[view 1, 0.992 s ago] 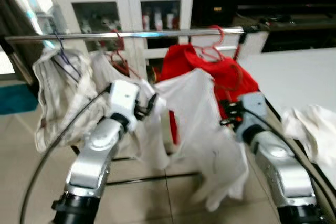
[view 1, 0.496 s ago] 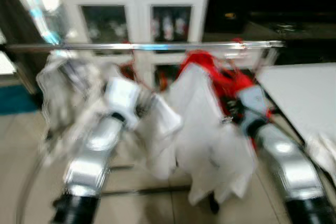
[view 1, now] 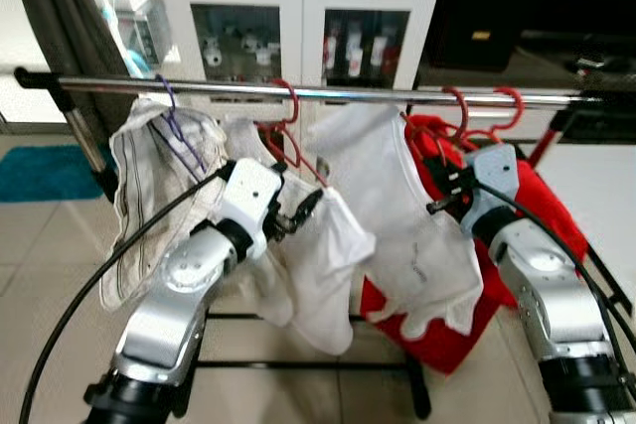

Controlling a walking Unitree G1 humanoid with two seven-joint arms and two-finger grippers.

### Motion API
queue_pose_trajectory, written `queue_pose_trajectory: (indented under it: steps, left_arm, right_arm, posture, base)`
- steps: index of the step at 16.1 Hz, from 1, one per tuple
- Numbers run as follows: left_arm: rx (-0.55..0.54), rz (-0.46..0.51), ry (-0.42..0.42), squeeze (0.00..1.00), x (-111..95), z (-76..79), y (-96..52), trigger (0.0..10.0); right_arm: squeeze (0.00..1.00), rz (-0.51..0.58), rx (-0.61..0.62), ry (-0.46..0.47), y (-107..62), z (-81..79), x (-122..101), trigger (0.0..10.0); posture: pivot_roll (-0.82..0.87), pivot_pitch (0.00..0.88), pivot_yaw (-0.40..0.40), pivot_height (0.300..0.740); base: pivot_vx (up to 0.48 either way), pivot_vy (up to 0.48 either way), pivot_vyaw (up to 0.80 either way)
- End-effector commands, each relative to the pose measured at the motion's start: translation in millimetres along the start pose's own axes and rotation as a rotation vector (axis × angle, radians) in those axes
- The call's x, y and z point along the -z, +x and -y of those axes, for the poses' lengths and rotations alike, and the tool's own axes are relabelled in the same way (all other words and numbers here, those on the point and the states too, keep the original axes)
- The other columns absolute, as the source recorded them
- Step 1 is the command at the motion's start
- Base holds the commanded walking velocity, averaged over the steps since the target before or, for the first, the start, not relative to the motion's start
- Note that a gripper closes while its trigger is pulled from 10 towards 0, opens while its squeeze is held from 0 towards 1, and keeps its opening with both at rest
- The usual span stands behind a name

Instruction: Hang hanger

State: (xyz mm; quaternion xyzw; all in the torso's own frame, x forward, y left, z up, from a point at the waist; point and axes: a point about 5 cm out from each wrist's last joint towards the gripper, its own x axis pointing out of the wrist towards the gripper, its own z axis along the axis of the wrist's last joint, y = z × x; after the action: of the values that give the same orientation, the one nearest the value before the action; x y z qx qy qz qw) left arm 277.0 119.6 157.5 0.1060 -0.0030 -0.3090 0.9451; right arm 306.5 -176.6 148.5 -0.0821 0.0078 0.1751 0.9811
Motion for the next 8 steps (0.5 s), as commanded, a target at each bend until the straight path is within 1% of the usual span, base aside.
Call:
queue_pose_trajectory:
  steps: [1, 3, 4, 6, 8]
  left_arm:
    - [0.030, 0.038, 0.004, 0.00, -7.9, 0.9, -1.8, 10.0]
    - [0.042, 0.033, 0.001, 0.00, -8.6, -1.8, -2.8, 10.0]
    - [0.045, 0.031, 0.003, 0.00, -8.7, -2.2, -3.0, 10.0]
    - [0.066, 0.024, 0.009, 0.00, -7.8, -3.2, -5.1, 10.0]
    - [0.068, 0.023, 0.010, 0.00, -7.9, -4.4, -6.4, 10.0]
  right_arm:
    - [0.00, 0.030, -0.007, -0.034, 4.9, 4.1, -9.3, 10.0]
    - [0.00, -0.006, -0.026, -0.051, 15.6, 6.1, -9.9, 10.0]
    - [0.00, -0.015, -0.033, -0.059, 18.1, 6.2, -10.1, 10.0]
    - [0.00, -0.074, -0.067, -0.079, 34.4, 4.5, -8.4, 10.0]
    - [0.00, -0.092, -0.069, -0.065, 44.2, 3.7, -8.8, 10.0]
  posture:
    - [-0.09, 0.000, -0.029, 0.740]
    - [-0.09, 0.000, -0.029, 0.740]
    - [-0.09, 0.000, -0.029, 0.740]
    - [-0.09, 0.000, -0.028, 0.740]
    - [-0.09, 0.000, -0.030, 0.740]
  base:
    - [0.000, 0.000, 0.00]
    - [0.000, 0.000, 0.00]
    - [0.000, 0.000, 0.00]
    - [0.000, 0.000, 0.00]
    - [0.000, 0.000, 0.00]
